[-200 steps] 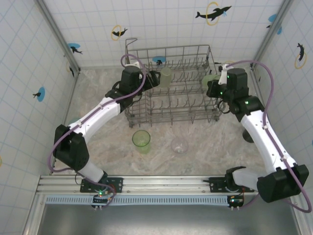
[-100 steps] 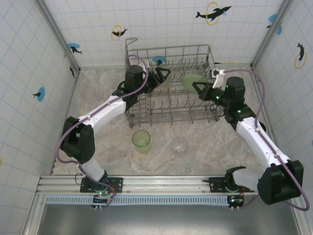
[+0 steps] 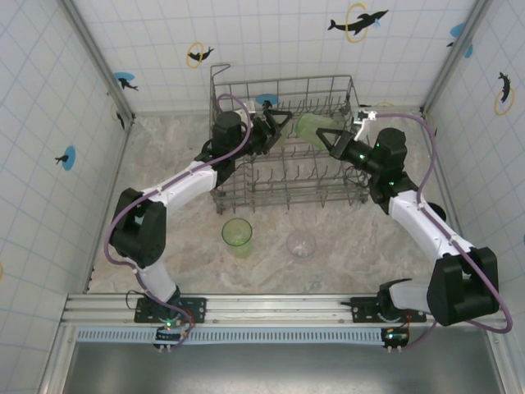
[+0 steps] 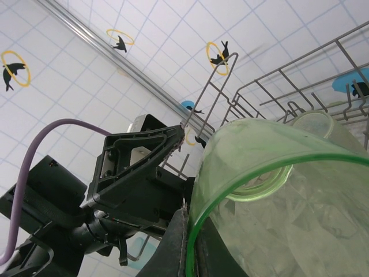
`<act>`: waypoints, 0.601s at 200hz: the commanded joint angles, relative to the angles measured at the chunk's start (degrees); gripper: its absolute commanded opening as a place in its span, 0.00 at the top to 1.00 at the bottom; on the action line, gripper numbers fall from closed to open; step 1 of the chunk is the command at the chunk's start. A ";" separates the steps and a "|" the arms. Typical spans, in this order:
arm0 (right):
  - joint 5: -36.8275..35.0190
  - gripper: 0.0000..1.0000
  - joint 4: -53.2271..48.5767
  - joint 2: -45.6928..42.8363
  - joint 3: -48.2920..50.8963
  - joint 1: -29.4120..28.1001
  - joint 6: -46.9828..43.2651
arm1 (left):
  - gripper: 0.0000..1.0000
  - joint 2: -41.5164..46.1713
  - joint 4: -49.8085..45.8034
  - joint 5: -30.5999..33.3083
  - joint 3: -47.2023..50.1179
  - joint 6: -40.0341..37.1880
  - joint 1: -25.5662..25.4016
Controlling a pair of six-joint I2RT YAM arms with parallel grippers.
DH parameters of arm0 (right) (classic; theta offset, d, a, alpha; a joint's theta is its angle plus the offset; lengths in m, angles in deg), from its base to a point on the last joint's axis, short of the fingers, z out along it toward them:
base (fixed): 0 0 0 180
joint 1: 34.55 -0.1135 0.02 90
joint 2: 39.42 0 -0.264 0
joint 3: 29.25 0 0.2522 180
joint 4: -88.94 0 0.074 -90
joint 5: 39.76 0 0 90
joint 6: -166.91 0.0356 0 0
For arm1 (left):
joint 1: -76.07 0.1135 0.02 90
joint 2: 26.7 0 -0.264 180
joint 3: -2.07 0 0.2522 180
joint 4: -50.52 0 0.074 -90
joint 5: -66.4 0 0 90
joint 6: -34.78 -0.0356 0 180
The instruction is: Load the cups into the dish rack
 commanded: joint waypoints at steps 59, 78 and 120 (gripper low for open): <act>0.99 1.00 13.46 2.84 0.61 -1.44 6.91 | 0.05 -4.64 10.19 -3.38 -0.22 9.10 -1.41; 0.86 1.00 13.74 3.60 0.45 -1.99 7.20 | 0.05 -5.35 12.28 -3.72 -0.31 10.64 -1.71; 1.03 1.00 15.15 5.08 -0.28 -2.73 7.90 | 0.09 -6.51 13.29 -4.58 -1.54 11.36 -2.38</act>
